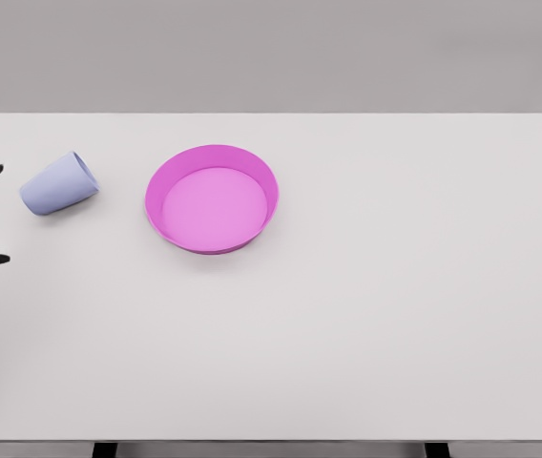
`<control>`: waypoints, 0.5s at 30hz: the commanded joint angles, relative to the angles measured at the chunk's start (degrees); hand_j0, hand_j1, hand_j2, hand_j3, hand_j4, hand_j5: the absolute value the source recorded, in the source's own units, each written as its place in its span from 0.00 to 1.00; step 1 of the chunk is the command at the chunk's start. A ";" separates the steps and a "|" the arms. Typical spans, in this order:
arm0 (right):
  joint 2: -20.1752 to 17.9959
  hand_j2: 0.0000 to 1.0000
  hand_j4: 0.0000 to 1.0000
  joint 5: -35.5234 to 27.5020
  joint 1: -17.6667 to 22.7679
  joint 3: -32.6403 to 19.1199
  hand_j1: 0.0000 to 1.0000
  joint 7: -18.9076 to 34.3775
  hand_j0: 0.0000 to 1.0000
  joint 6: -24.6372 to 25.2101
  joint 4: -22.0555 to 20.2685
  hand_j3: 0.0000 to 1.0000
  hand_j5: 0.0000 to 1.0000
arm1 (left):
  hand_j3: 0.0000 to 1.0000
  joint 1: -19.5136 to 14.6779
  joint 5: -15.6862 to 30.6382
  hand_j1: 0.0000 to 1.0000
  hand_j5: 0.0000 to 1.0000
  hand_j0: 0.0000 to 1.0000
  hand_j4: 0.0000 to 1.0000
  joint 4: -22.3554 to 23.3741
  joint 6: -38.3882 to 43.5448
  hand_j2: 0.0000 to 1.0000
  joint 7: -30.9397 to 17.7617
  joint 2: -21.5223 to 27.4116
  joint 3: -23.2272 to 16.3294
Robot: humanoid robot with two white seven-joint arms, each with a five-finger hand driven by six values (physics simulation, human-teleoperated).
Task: Flip the cup with left arm and place it on the plate
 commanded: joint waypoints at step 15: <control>0.00 1.00 1.00 0.00 0.00 -0.03 1.00 0.01 1.00 0.06 0.00 1.00 1.00 | 1.00 -5.27 -0.65 1.00 1.00 1.00 1.00 -9.28 0.17 1.00 0.18 9.88 -7.72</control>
